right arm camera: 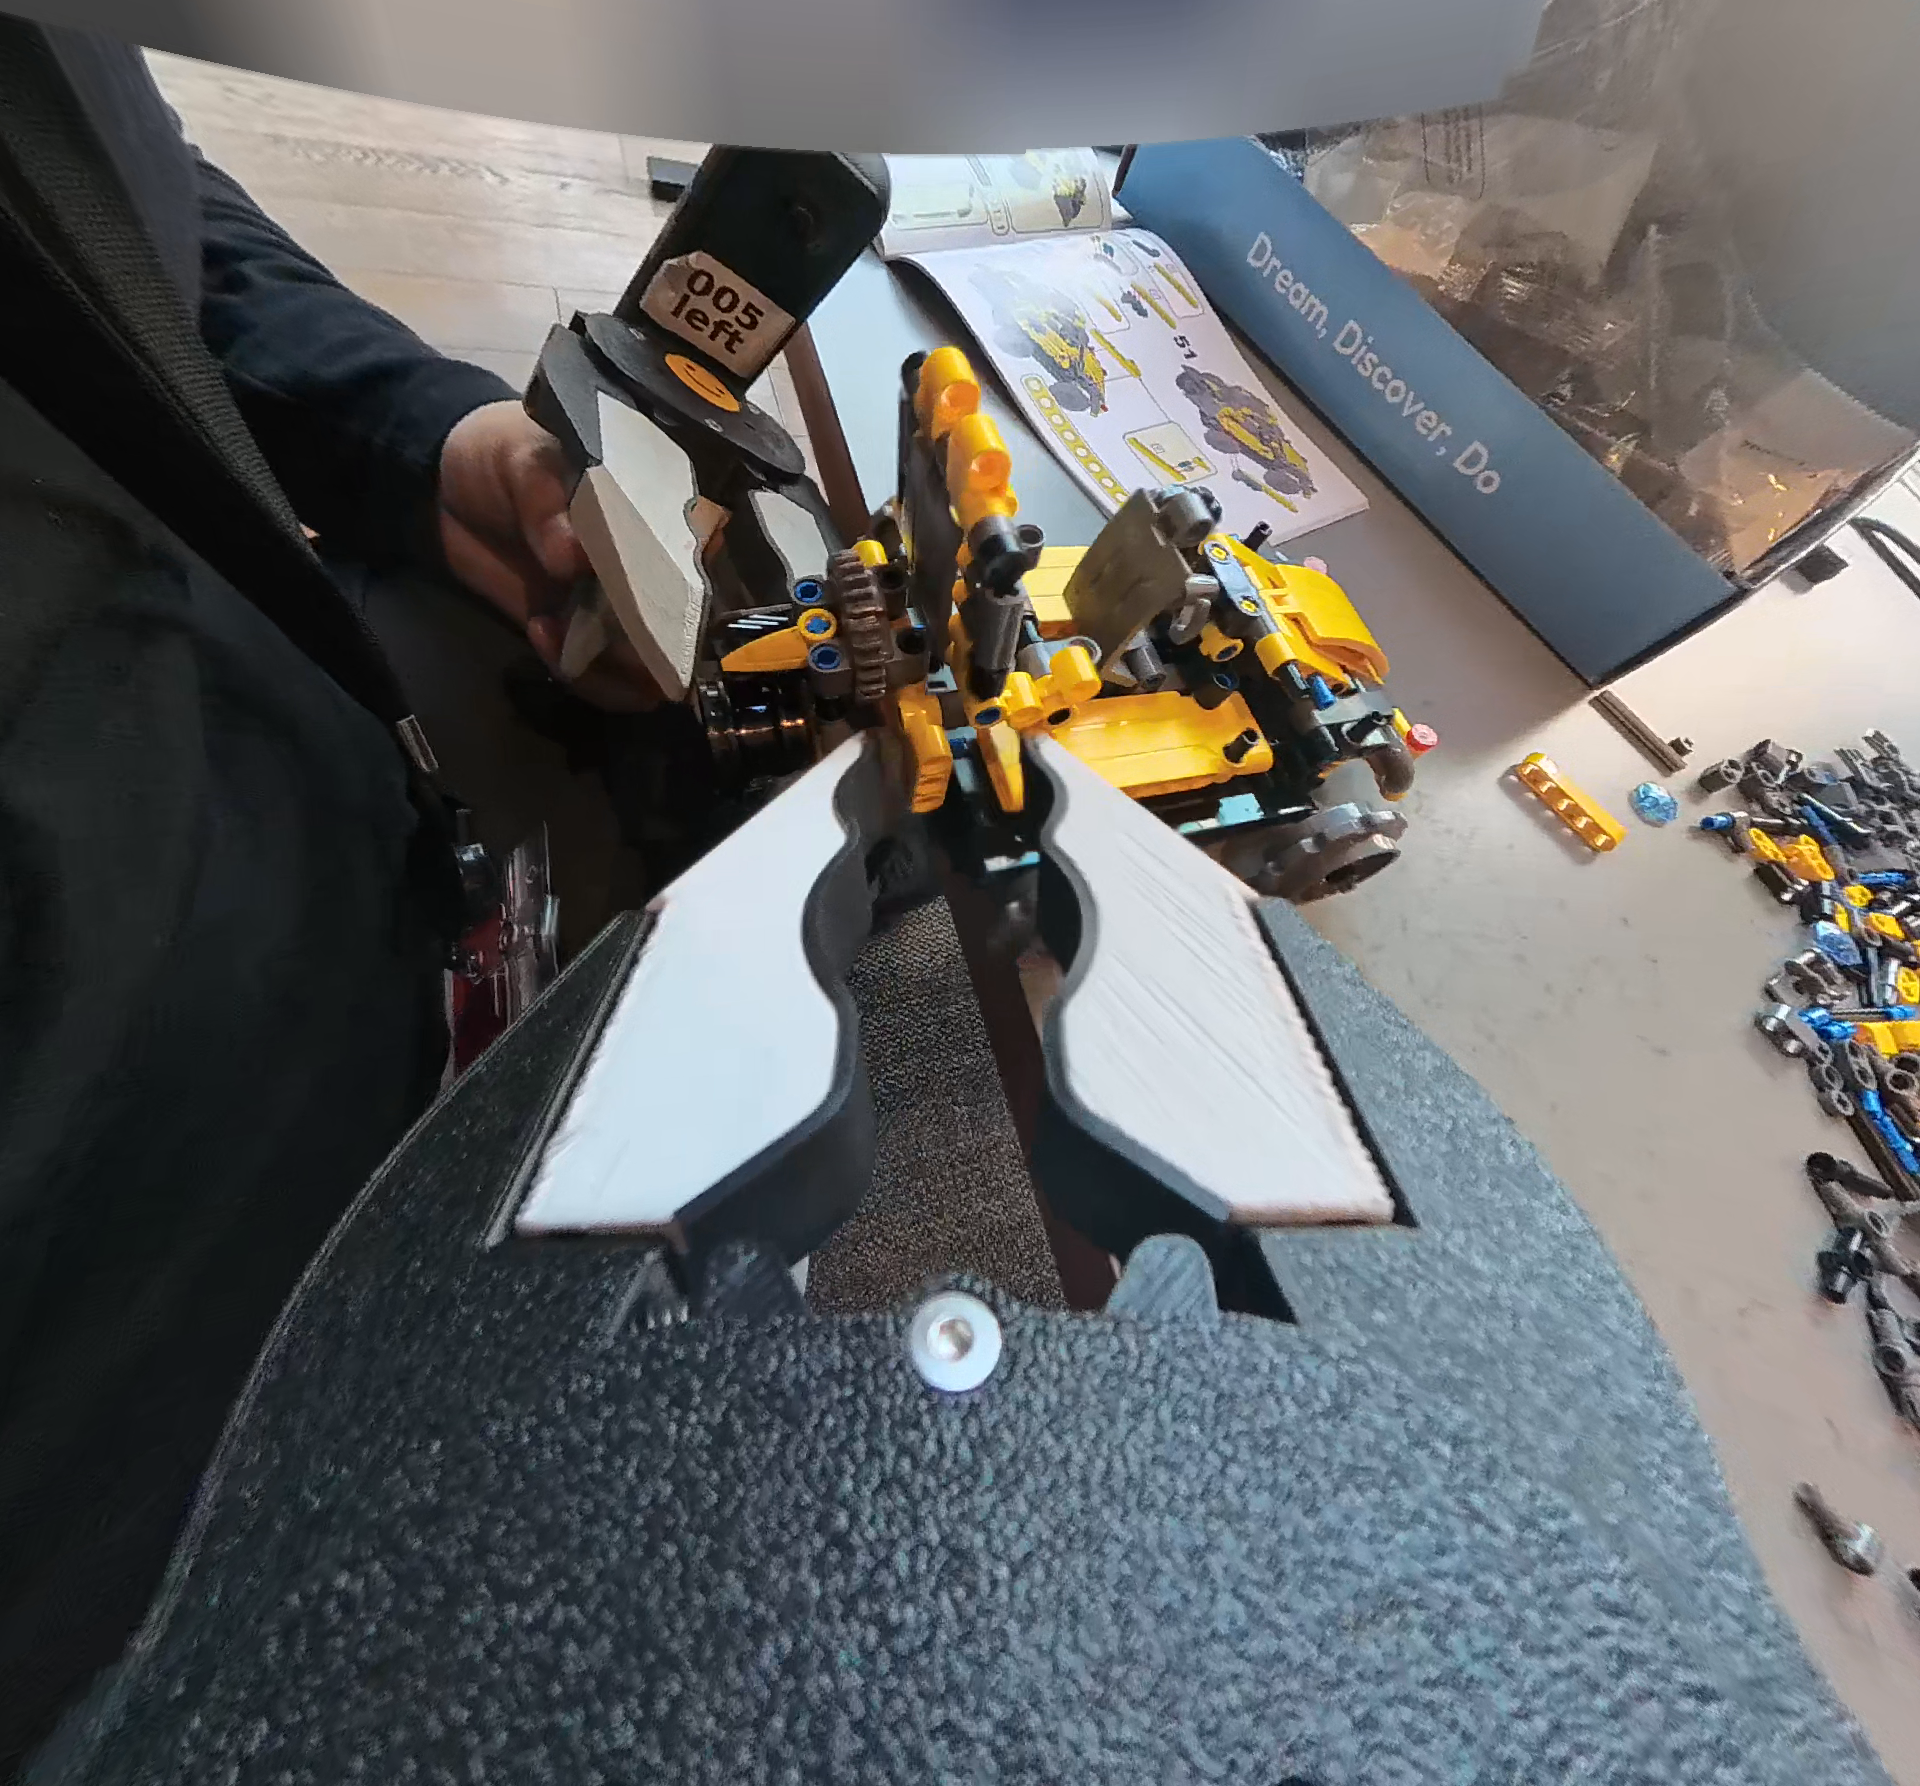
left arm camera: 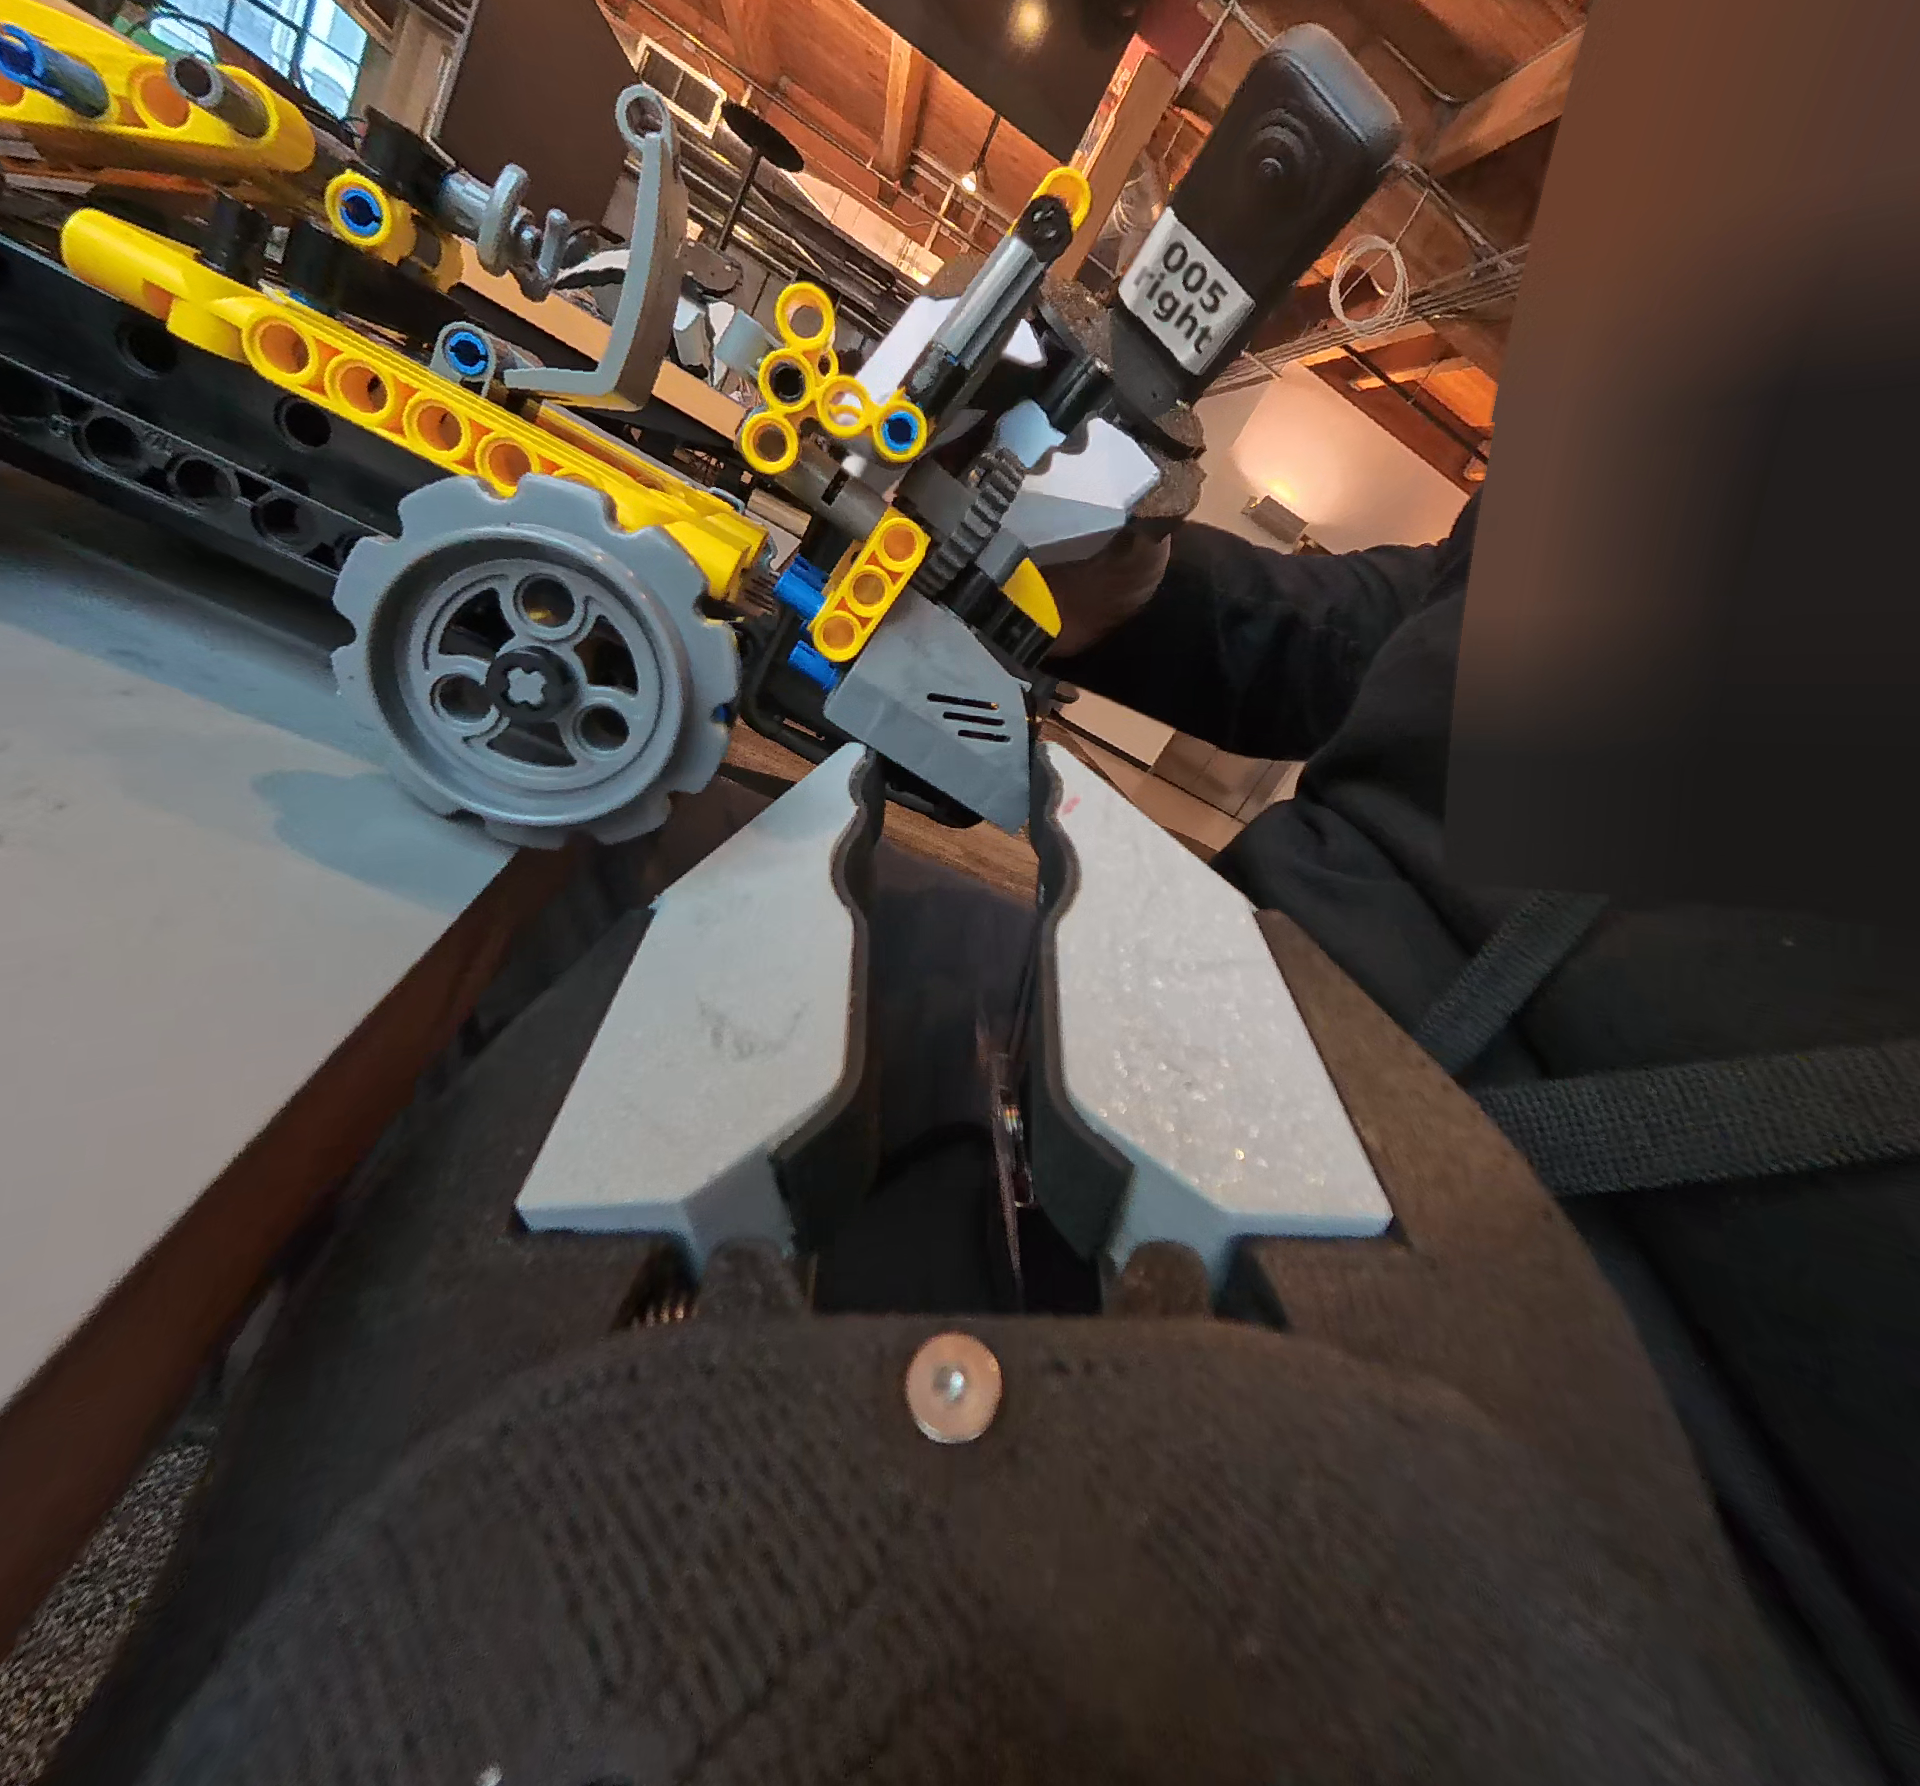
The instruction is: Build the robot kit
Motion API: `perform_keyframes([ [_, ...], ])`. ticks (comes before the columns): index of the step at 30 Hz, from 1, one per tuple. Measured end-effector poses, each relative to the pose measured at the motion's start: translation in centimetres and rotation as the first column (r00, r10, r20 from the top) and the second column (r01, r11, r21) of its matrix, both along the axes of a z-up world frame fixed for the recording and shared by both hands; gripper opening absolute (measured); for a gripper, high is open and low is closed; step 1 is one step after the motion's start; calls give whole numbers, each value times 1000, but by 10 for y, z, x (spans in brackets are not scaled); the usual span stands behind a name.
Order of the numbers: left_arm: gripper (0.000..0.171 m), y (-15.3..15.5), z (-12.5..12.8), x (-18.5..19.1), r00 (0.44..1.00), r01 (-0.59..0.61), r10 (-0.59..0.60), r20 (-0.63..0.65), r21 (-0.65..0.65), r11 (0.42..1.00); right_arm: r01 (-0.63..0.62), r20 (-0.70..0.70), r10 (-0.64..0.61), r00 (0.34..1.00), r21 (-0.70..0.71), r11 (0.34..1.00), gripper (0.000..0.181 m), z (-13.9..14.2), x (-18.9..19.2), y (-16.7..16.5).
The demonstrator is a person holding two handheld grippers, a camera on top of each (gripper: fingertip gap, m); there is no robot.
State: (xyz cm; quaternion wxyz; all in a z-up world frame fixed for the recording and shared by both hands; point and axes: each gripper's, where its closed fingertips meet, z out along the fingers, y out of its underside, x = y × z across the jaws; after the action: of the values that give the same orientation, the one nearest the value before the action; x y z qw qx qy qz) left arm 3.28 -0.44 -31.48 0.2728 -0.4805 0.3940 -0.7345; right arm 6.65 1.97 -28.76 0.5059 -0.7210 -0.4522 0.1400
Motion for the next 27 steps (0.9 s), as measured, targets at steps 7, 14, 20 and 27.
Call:
perform_keyframes([
  [7, 25, 3, -2, 3, 999, -34, 34, -9, 36, 999, -4, -88, 0, 996, -49, 999, 38, 16, 13, 13],
  [14, 25, 3, -3, 3, 999, -50, 50, -4, 62, 997, -116, -72, 108, 992, -111, 987, 49, 6, -2, 16],
  [20, 24, 4, -1, 0, 998, -57, 56, 15, 59, 997, -184, -37, 180, 983, -191, 964, 62, 16, -7, 18],
  [27, 24, 4, -1, 3, 998, -59, 59, 9, 40, 997, -238, 71, 266, 961, -273, 932, 53, 50, -32, 29],
])
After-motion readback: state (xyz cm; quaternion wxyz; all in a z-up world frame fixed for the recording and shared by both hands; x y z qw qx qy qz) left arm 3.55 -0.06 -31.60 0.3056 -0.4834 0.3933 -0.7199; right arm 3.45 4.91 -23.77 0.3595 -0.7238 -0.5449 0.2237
